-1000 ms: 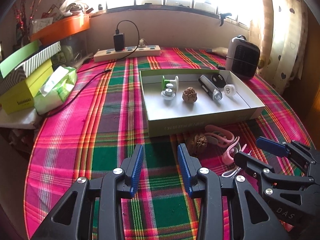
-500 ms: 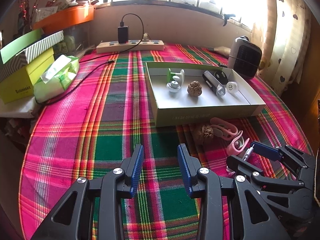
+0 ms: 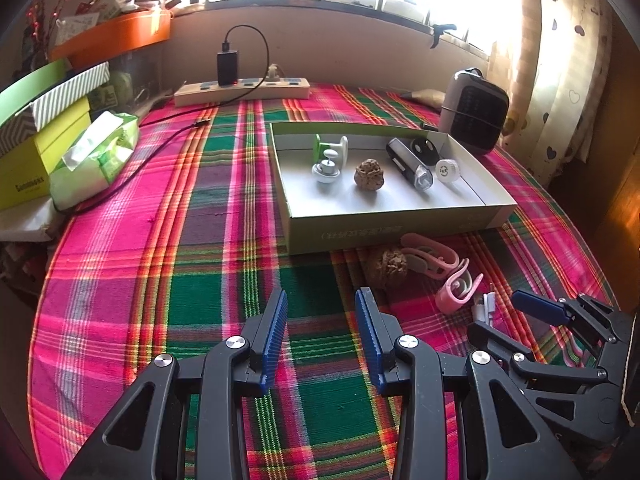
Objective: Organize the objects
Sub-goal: 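Grasp the coiled white USB cable with the right tool while the left tool approaches a walnut, then close the left tool on the walnut and lift it, then carry the walnut with the left tool while the right tool carries the cable over the box, then open the right tool to drop the cable while the left tool releases the walnut in the box, then withdraw both tools from the box toward the pink clips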
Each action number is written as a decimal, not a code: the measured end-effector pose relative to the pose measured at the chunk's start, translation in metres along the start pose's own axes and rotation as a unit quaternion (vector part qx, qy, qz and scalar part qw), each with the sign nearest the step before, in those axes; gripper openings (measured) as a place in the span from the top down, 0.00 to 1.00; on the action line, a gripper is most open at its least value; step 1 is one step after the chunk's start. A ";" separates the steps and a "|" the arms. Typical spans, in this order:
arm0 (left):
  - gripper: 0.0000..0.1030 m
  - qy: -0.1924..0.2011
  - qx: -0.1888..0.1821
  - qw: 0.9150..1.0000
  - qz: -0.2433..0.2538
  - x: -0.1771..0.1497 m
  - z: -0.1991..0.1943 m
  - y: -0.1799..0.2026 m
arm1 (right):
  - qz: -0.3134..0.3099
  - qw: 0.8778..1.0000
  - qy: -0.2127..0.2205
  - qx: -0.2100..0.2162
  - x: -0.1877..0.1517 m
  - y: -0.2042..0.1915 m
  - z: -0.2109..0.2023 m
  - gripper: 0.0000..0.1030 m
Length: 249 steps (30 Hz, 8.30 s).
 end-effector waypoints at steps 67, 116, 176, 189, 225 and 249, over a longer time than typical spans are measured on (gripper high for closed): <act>0.74 -0.038 -0.044 0.998 0.016 0.026 0.044 0.022 | -0.024 0.999 0.013 0.032 0.009 0.017 0.000 0.82; 0.74 0.004 -0.042 0.999 0.021 0.063 0.024 0.021 | -0.009 0.997 0.059 0.056 0.072 0.034 -0.013 0.82; 0.74 -0.030 0.004 0.999 0.035 0.083 0.086 0.005 | -0.037 0.999 -0.007 0.024 0.127 0.047 0.085 0.82; 0.73 -0.030 0.003 0.999 0.035 0.083 0.086 0.006 | -0.037 0.999 -0.009 0.027 0.125 0.045 0.084 0.82; 0.68 -0.010 -0.003 1.000 0.028 0.079 0.059 0.007 | -0.010 1.000 0.013 0.026 0.115 0.041 0.059 0.60; 0.68 0.008 -0.009 1.000 0.009 0.055 0.022 0.001 | -0.007 0.998 0.048 0.047 0.077 0.017 0.007 0.50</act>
Point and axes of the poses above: each gripper's, at about its wrist camera, not at the fingertips, and z roughly the way its jaws point, y to its right, x to its top, the point moved 5 cm from there along z, roughly the way its jaws point, and after that the axes turned 7 degrees about z, right-handed, at the moved point
